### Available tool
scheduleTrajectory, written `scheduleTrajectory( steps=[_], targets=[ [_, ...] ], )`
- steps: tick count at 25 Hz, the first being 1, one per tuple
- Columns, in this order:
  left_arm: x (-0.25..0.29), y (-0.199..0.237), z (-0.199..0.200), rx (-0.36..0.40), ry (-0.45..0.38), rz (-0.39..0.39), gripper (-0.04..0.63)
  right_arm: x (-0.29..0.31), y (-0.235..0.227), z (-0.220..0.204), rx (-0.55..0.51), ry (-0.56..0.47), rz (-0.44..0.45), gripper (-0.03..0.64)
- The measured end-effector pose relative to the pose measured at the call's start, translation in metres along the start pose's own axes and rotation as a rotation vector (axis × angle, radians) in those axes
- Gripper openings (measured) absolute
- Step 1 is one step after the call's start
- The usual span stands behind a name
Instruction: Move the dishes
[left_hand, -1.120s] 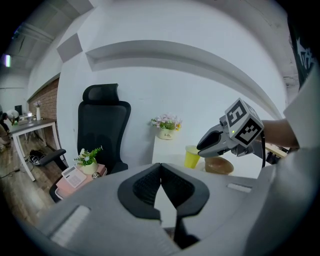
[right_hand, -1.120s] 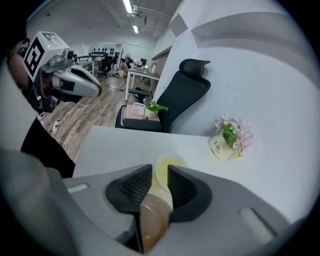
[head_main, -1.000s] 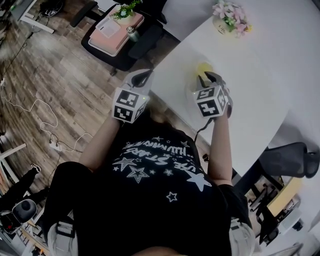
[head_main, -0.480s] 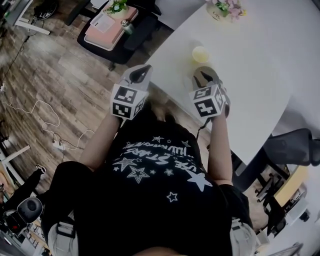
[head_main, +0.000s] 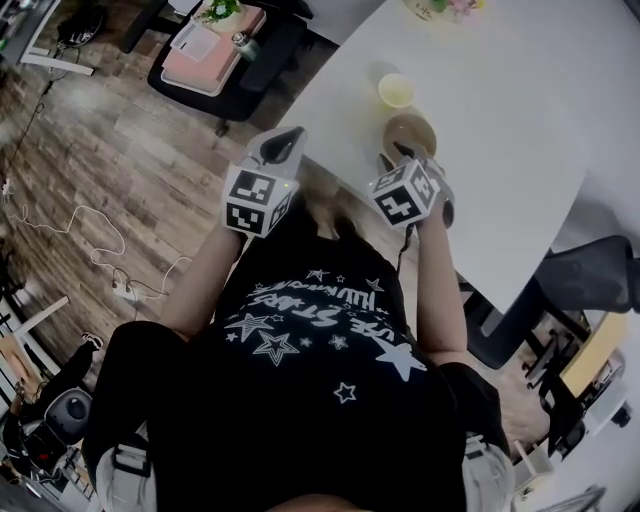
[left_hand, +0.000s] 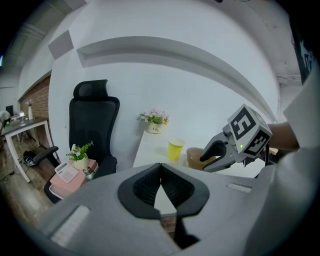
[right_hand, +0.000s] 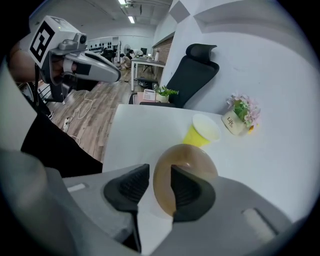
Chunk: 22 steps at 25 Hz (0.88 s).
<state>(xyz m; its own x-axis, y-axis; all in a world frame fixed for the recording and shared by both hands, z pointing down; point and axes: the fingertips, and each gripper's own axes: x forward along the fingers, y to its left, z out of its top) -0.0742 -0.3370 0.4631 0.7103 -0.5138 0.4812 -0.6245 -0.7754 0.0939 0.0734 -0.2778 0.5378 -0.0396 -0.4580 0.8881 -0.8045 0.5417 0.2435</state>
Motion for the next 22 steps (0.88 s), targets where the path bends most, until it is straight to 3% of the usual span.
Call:
scheduleTrajectory(
  steps=[7,22],
  targets=[
    [0.003,-0.007,0.002,0.020,0.007,-0.032,0.011,0.001,0.003,-0.007,-0.002,0.018,-0.039,0.026],
    [0.026,-0.035,0.024,0.066,-0.028,-0.093,0.011,-0.043,-0.049,-0.023,0.090,-0.042,-0.168,0.021]
  ],
)
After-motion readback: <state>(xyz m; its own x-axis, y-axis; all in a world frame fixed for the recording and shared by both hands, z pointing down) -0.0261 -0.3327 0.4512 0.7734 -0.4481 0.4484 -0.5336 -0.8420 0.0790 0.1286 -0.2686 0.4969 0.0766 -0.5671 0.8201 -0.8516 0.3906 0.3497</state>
